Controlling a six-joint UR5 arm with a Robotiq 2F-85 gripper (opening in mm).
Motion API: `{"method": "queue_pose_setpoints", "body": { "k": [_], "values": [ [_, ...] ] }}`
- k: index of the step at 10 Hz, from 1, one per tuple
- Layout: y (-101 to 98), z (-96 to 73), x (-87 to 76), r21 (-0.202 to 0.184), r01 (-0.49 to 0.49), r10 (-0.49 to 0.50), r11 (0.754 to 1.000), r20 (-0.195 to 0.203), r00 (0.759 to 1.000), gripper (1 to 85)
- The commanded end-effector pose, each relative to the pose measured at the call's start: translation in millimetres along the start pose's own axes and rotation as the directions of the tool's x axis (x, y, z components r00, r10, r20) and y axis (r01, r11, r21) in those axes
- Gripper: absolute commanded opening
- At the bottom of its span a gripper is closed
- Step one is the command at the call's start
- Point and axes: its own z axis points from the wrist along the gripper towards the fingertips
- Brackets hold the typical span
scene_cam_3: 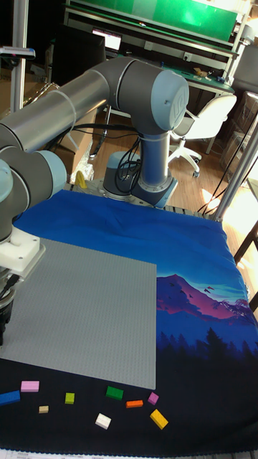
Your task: Build with small Lego blocks
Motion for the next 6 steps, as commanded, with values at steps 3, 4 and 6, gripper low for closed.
{"method": "queue_pose_setpoints", "body": {
  "k": [3,4,6],
  "values": [
    [8.4,-5.6,-4.1,-0.027,-0.039,0.04,0.999,0.02,0.999,32.3],
    [9.9,-7.9,-3.4,-0.029,-0.044,0.044,0.999,0.016,0.999,29.3],
    [11.6,-9.7,-4.5,-0.034,-0.05,0.05,0.998,0.019,0.999,30.7]
  ]
}}
